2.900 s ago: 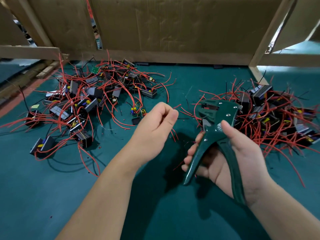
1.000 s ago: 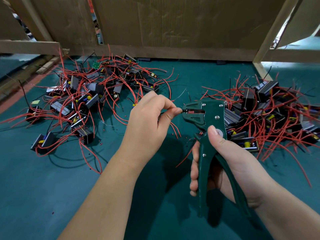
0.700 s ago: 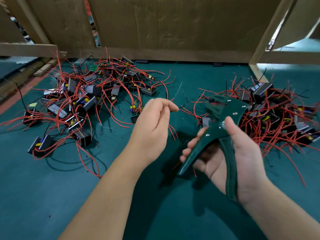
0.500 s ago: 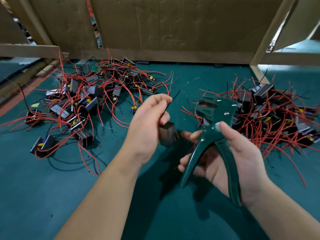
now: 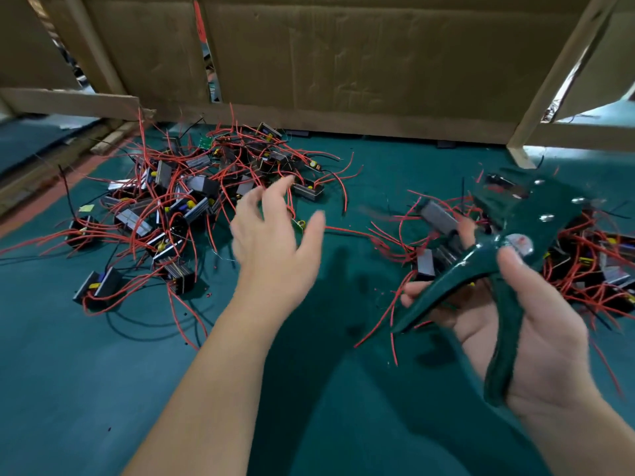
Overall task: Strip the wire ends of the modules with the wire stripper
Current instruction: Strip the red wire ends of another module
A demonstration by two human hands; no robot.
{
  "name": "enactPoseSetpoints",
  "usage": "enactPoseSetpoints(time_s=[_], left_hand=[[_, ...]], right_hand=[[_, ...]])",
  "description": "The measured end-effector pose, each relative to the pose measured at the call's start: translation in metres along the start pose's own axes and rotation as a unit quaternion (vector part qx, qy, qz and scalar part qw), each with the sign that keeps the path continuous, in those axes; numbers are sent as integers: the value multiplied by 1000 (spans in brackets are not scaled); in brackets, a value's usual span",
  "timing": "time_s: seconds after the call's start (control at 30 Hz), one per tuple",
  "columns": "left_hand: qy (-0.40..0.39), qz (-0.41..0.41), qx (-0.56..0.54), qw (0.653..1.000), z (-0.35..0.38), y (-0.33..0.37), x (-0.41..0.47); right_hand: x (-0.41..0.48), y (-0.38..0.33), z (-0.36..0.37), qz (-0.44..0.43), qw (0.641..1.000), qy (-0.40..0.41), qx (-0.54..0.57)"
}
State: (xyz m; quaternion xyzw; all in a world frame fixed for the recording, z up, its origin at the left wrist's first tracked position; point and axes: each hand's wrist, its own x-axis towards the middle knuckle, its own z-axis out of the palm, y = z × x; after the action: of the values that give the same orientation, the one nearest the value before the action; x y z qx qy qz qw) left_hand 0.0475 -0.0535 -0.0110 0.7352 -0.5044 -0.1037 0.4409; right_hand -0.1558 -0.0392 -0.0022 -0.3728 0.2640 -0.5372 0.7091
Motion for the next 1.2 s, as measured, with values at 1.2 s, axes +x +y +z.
enactPoseSetpoints(time_s=[1.2], left_hand=[[116,56,12,992,-23,-24,9]], right_hand=[[-2,11,2,184,980,-49,51]])
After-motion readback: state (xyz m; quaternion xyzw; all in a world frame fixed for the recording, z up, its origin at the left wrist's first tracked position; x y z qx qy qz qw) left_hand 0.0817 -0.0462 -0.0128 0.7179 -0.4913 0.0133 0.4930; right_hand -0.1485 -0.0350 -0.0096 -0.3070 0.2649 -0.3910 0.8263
